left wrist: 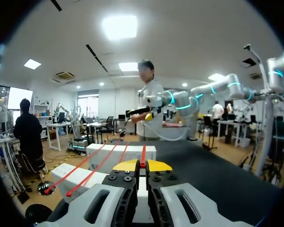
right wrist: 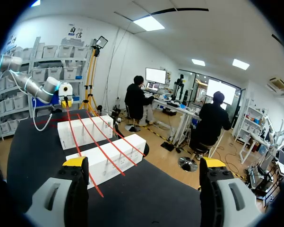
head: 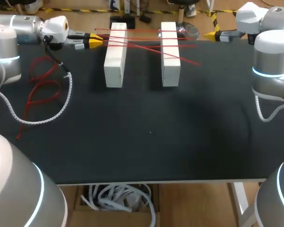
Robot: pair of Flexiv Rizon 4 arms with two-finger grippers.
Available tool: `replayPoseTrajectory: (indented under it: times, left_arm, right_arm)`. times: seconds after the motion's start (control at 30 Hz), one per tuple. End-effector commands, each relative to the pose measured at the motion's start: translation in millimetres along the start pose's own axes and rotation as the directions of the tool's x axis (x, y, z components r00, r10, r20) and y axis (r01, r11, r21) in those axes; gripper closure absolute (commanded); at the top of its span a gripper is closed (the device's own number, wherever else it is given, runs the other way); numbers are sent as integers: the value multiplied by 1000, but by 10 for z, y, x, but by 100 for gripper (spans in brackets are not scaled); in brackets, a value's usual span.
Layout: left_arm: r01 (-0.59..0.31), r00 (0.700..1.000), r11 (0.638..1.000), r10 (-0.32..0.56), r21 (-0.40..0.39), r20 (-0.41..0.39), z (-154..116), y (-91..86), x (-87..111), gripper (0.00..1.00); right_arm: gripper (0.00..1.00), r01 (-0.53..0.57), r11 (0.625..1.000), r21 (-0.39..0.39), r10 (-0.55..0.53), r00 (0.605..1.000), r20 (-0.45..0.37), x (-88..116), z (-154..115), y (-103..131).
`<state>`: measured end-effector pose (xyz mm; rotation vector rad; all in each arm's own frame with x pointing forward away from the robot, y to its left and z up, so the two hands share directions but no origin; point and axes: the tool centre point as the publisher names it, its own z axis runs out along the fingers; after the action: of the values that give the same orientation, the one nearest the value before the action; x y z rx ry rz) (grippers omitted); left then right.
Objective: Grab the tape and strap the tape.
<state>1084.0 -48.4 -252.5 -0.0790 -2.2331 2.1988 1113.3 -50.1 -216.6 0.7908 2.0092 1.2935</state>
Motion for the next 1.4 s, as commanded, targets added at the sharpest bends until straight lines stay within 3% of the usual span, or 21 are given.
replayPoseTrajectory:
  times: [0.03,0.3,0.5,0.67,1.2,1.4]
  left_arm:
    - [-12,988,998,21,-60,156,119,-320,138,100]
    - [18,987,1000,-15,-16,160,292,-706,140,100]
    - [112,979,994,-107,-20,174,372,-834,130,100]
    - [159,976,986,-166,58,138,430,-976,152,100]
    - [78,990,989,-92,129,107,573,-1270,142,100]
    - [78,990,989,-92,129,107,573,-1270,142,100]
  right_arm:
    - [0,0,1000,3,0,1000,-1,-2,1,5]
    - [0,0,1000,3,0,1000,-1,-2,1,5]
    - [0,0,1000,3,0,1000,-1,-2,1,5]
    - [0,0,1000,3,0,1000,-1,-2,1,5]
    - [0,0,1000,3,0,1000,-1,-2,1,5]
    - [0,0,1000,3,0,1000,-1,-2,1,5]
